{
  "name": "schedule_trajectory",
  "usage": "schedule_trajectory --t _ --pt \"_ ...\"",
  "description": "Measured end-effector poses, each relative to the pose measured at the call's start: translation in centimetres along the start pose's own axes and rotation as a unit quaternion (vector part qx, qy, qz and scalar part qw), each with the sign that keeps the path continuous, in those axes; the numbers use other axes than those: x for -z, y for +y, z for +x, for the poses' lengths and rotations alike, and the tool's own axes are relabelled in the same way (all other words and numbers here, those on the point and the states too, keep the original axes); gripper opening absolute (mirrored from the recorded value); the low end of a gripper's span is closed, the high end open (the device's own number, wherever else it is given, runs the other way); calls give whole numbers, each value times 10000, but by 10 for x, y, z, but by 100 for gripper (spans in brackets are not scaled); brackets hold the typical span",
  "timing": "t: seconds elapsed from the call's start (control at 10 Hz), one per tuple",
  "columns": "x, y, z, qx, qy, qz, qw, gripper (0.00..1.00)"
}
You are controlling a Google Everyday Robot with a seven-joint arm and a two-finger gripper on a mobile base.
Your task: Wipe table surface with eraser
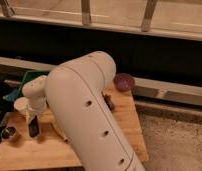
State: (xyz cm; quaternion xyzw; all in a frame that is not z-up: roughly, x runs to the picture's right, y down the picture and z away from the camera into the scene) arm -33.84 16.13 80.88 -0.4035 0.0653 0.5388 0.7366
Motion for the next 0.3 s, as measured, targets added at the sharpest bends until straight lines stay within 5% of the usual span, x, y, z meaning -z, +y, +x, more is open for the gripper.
schedule_trajectory --t 0.3 --pt "7 -20 -3 -222 -18 137 9997 0"
